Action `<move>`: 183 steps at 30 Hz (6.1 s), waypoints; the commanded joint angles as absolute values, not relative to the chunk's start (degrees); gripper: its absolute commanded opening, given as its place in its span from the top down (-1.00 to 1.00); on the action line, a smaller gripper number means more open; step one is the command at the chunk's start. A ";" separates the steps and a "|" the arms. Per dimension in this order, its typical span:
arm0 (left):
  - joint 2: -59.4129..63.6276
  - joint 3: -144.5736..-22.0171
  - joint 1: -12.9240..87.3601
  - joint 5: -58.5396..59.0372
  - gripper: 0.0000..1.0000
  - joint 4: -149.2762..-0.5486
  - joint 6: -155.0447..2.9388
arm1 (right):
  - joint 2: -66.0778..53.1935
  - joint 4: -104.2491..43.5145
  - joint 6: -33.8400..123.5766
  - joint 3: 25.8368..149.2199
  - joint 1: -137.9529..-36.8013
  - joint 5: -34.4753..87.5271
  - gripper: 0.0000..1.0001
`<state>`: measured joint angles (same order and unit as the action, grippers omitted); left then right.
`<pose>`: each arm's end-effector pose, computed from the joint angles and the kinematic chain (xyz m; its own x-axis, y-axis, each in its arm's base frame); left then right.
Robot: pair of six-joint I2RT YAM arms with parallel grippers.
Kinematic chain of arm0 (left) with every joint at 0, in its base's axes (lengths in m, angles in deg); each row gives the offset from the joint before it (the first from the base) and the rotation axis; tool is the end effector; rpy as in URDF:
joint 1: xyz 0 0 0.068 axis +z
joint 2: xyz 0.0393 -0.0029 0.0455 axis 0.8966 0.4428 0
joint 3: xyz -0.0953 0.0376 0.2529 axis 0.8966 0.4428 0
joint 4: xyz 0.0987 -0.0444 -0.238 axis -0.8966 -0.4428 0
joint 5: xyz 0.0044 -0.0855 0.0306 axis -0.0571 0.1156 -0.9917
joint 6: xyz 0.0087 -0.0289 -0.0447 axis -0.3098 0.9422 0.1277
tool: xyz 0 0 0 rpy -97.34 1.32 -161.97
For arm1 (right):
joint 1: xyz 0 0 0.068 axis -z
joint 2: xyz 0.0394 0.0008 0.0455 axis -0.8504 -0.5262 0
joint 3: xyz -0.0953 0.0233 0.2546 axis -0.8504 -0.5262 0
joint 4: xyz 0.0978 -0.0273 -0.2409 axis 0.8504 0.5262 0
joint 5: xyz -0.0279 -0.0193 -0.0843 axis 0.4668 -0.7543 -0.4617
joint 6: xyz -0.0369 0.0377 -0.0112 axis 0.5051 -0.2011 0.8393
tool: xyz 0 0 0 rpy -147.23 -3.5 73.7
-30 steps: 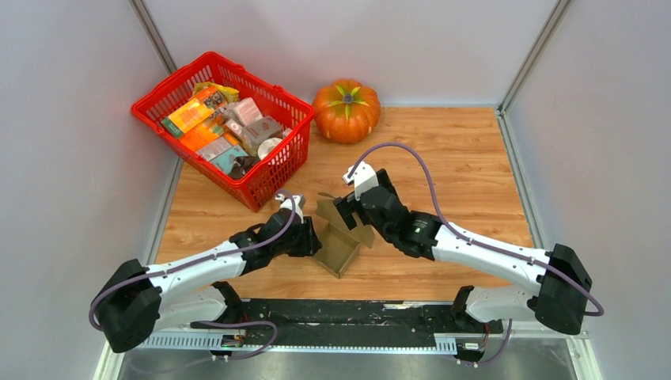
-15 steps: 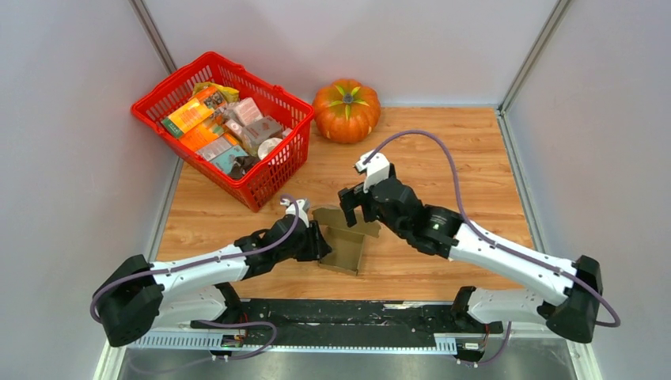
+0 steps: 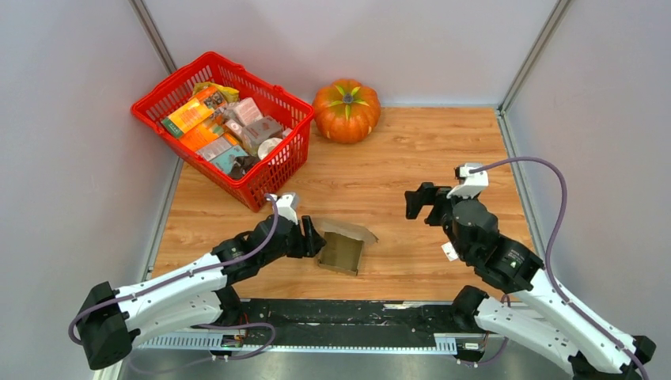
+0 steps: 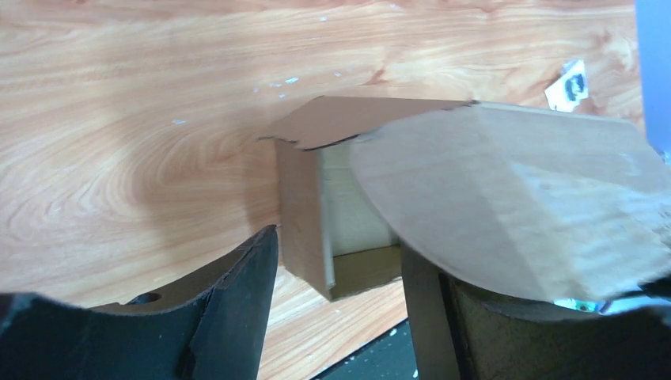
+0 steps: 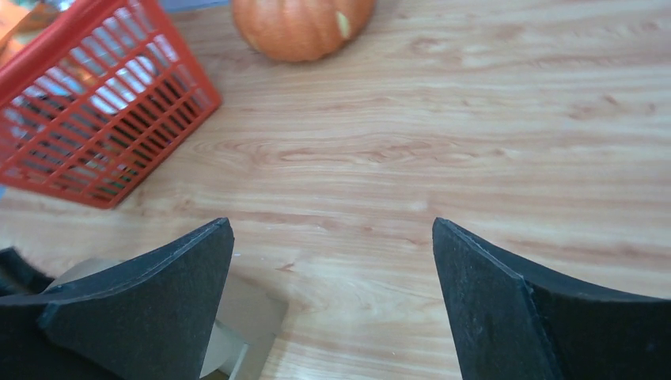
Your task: Fold the paper box
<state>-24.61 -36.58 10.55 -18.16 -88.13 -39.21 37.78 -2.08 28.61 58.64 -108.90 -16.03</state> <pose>0.1157 -0.1439 0.2087 -0.7486 -0.2288 -0.6223 0.2120 0.8067 -0.5516 0.1028 0.0933 0.3394 -0.3039 0.1361 -0.9429 -0.1867 0.9620 0.1991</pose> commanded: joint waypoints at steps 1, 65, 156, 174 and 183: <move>-23.47 -41.44 10.46 -13.03 -0.33 -86.52 -43.33 | 38.08 2.25 20.84 57.60 -101.77 -12.86 -1.00; -8.35 -57.36 13.88 -0.45 -0.08 -81.67 -50.63 | 4.23 7.70 3.34 45.38 -49.37 17.13 -0.04; -20.74 -53.49 16.34 -18.38 0.01 -102.51 -56.17 | 20.85 -20.33 35.86 47.93 -115.47 -0.01 -0.14; -11.60 -54.28 20.65 -9.16 -0.28 -86.95 -65.92 | 20.23 -19.89 37.44 47.93 -114.50 4.03 0.38; -8.00 -56.91 20.65 -8.98 0.15 -88.09 -67.59 | 18.92 -19.71 37.88 48.46 -114.41 4.47 0.53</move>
<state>-8.96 -53.98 20.36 -9.71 -89.84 -65.52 19.48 -17.93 37.05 47.77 -114.67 3.68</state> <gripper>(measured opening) 0.463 0.255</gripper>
